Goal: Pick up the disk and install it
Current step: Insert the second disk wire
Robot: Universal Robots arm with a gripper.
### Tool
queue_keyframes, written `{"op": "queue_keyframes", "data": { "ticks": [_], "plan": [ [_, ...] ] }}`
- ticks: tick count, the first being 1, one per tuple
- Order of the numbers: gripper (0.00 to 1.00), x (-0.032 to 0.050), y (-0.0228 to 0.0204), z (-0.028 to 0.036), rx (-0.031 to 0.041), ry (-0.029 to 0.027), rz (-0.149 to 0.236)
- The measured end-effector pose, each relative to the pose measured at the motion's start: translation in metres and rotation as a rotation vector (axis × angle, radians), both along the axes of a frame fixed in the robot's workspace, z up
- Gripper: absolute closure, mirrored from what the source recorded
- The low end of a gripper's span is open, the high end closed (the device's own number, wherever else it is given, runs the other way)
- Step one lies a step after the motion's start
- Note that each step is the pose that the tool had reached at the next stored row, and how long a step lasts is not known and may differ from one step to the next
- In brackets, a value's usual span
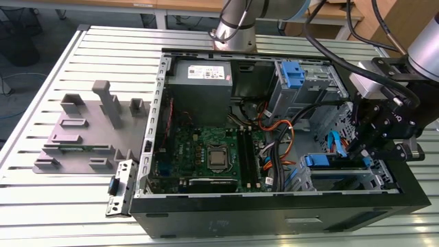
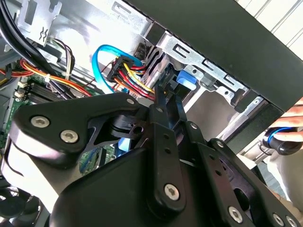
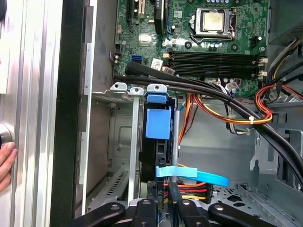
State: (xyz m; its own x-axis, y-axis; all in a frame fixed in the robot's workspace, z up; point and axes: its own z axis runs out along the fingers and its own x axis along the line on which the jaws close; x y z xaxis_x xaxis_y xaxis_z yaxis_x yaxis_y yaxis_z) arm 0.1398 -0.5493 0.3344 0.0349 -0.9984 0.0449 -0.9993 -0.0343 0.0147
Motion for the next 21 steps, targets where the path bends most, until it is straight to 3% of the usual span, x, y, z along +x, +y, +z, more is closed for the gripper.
{"op": "queue_keyframes", "data": {
  "ticks": [21],
  "plan": [
    [0.76,0.0000,0.0000,-0.0054,-0.0001,0.0000,-0.001]
  ]
}}
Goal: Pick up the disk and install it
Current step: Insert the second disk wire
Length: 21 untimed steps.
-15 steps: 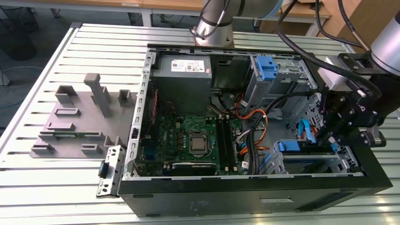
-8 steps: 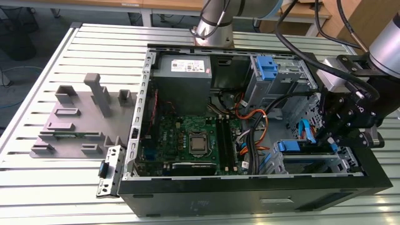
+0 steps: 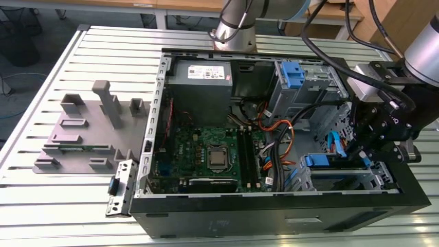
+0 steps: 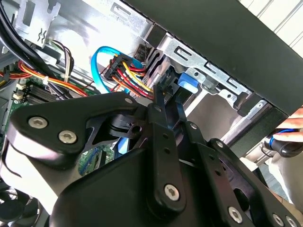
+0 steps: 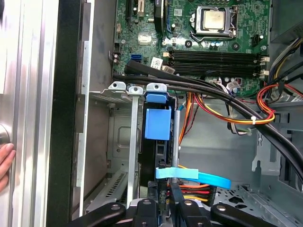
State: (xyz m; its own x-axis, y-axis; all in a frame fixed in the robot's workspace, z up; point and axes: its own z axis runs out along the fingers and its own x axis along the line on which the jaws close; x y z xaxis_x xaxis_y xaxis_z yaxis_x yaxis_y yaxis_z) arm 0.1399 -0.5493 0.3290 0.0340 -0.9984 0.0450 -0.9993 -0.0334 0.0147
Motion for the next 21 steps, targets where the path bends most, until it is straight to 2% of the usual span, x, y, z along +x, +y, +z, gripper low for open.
{"op": "queue_keyframes", "data": {
  "ticks": [5,6,11,16,21],
  "plan": [
    [0.75,0.0000,0.0000,-0.0001,0.0001,0.0000,0.000],
    [0.69,0.0000,0.0000,-0.0001,0.0001,0.0000,0.000],
    [0.69,0.0000,0.0001,0.0003,0.0003,0.0000,0.000],
    [0.69,0.0000,0.0009,0.0057,0.0000,0.0000,0.000],
    [0.69,0.0000,0.0012,0.0065,0.0002,0.0000,0.000]
  ]
}}
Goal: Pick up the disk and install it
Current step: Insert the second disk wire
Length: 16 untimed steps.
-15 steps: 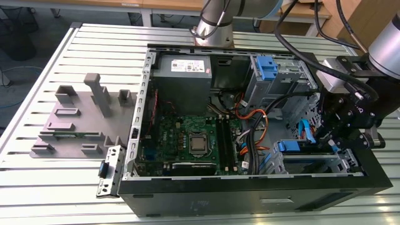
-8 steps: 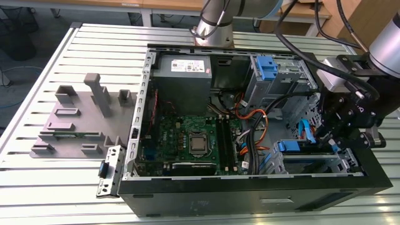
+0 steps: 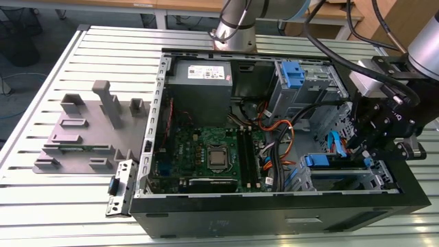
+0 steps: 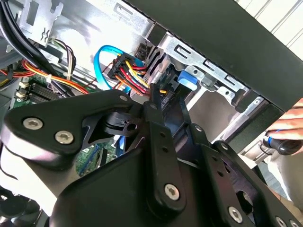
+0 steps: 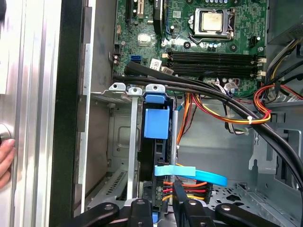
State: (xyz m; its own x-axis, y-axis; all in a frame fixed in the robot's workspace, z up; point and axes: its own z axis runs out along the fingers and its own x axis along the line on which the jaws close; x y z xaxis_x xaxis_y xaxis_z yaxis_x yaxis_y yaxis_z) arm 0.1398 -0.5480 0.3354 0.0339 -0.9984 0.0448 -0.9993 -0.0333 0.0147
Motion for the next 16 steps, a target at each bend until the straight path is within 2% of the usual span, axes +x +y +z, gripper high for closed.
{"op": "queue_keyframes", "data": {
  "ticks": [4,8,13,14,15,16],
  "plan": [
    [0.69,0.0000,0.0000,0.0005,-0.0003,0.0000,0.000],
    [0.69,0.0000,0.0000,0.0040,-0.0001,0.0000,0.000],
    [0.69,0.0000,0.0000,0.0040,0.0000,0.0000,0.000],
    [0.71,0.0000,0.0000,0.0041,-0.0001,0.0000,0.000],
    [0.77,0.0000,0.0000,0.0041,-0.0001,0.0000,0.000],
    [0.77,0.0000,0.0000,0.0041,-0.0001,0.0000,0.000]
  ]
}}
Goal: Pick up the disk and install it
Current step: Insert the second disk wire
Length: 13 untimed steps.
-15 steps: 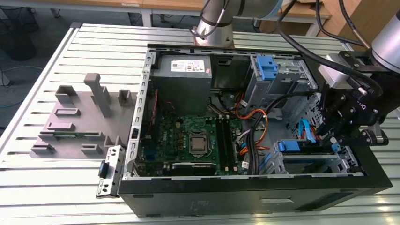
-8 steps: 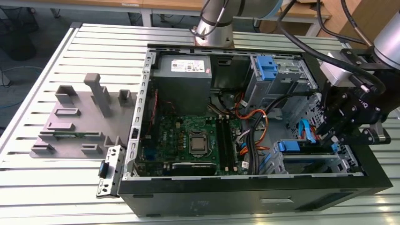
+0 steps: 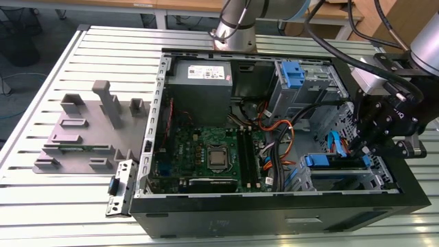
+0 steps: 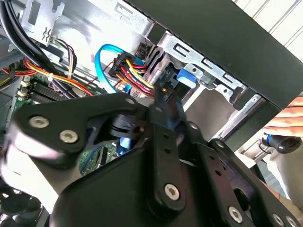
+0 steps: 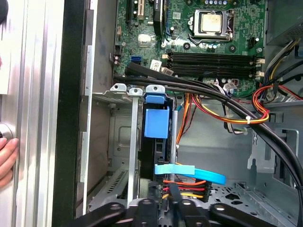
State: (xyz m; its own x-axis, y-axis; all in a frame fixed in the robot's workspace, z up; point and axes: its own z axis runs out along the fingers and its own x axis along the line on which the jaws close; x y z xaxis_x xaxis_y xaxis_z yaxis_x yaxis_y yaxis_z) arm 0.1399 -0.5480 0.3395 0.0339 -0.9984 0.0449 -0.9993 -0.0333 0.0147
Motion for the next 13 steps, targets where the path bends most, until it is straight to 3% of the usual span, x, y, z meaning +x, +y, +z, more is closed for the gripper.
{"op": "queue_keyframes", "data": {
  "ticks": [3,13],
  "plan": [
    [0.89,0.0000,0.0000,0.0000,0.0001,0.0000,0.000],
    [0.89,0.0000,0.0000,-0.0034,-0.0001,0.0000,0.000]
  ]
}}
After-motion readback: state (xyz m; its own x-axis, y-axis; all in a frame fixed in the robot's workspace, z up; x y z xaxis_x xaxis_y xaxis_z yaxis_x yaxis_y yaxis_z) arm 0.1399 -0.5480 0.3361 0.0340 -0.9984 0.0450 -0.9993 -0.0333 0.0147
